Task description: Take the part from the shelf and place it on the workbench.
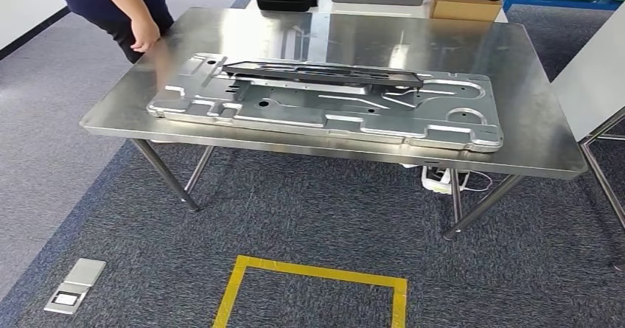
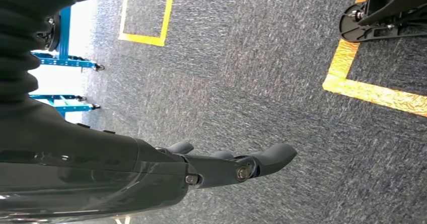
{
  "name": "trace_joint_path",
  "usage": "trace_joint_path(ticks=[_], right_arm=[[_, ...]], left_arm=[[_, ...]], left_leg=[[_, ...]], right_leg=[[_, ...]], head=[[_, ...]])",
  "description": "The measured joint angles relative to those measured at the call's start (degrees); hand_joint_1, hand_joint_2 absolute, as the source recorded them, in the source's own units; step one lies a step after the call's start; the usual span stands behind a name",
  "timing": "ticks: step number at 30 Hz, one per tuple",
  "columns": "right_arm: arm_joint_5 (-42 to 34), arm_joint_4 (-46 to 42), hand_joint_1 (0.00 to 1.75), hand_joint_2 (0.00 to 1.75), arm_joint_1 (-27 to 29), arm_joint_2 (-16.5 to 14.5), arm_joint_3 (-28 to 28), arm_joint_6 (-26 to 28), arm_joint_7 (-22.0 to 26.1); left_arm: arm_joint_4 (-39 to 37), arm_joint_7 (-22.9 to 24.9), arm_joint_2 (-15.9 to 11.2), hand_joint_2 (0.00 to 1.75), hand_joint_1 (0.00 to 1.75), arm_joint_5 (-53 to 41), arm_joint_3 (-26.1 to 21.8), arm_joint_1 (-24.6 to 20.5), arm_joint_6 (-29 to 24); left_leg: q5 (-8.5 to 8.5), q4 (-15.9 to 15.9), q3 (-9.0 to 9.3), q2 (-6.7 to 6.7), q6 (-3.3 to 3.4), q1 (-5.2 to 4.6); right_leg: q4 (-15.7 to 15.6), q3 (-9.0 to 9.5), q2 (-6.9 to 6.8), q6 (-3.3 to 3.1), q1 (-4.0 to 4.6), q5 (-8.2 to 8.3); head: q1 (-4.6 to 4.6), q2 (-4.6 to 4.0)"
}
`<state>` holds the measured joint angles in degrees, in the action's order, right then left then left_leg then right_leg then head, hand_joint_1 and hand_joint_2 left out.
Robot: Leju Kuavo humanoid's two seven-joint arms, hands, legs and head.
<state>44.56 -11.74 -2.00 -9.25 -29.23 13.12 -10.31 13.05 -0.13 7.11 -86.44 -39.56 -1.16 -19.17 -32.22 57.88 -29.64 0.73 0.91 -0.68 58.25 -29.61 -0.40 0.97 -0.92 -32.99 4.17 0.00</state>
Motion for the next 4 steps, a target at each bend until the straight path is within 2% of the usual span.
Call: trace_joint_path(ticks=[4], right_arm=[[0.04, 0.0, 0.0, 0.0, -0.01, -0.01, -0.2, 0.1, -0.28]], left_arm=[[0.0, 0.04, 0.01, 0.0, 0.0, -0.03, 0.0, -0.03, 0.03]], left_leg=[[0.0, 0.0, 0.0, 0.0, 0.0, 0.0]], right_leg=[[0.0, 0.0, 0.0, 0.0, 0.0, 0.0]], head=[[0.0, 0.0]])
